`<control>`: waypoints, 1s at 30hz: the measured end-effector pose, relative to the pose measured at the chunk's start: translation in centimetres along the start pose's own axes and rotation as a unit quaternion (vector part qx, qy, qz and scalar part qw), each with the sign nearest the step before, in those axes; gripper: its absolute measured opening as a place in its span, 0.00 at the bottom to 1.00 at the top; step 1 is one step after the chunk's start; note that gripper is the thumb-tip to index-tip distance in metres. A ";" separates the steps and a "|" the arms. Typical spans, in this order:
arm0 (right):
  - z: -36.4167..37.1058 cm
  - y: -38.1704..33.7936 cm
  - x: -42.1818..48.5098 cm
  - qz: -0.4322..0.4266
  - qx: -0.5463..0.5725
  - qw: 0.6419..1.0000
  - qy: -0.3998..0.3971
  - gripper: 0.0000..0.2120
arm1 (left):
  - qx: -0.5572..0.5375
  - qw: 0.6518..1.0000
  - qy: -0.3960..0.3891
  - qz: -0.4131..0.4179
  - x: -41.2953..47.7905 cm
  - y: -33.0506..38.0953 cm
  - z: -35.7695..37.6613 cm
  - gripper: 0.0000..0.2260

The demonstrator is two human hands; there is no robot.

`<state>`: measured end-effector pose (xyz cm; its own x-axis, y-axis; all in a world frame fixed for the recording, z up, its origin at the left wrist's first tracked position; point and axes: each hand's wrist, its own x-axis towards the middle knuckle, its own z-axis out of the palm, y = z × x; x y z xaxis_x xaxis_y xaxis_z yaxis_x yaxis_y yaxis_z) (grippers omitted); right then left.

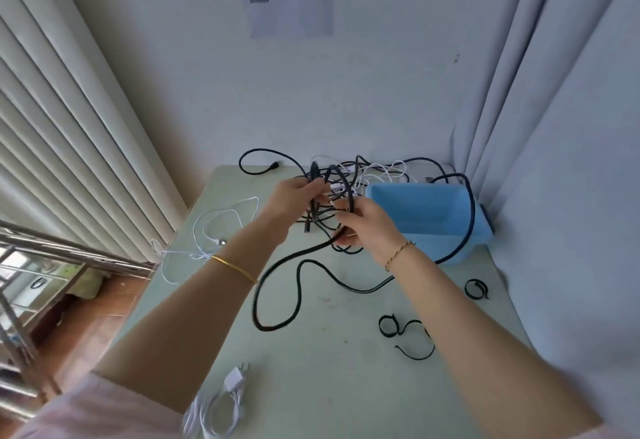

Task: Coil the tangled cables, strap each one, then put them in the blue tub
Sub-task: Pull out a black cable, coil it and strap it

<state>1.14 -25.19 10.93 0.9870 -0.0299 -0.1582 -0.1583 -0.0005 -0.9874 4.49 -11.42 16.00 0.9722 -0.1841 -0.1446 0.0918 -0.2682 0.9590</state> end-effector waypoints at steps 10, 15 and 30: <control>-3.0 -1.0 0.4 0.044 0.221 0.972 0.071 0.13 | -0.193 0.977 -0.070 -0.063 -0.2 1.6 -0.2 0.15; -3.3 -2.4 0.4 0.034 0.299 0.952 0.051 0.10 | -0.217 0.953 -0.198 -0.080 -0.9 1.3 -0.3 0.09; -1.4 -2.7 -1.4 -0.066 0.265 0.960 -0.060 0.14 | -0.292 0.941 -0.123 -0.121 0.0 0.6 0.1 0.18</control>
<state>0.10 -26.53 13.87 0.9987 0.0517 0.0009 -0.0258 0.5136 -0.8577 4.49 -11.63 16.59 0.8352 -0.4167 -0.3591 0.4762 0.2209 0.8512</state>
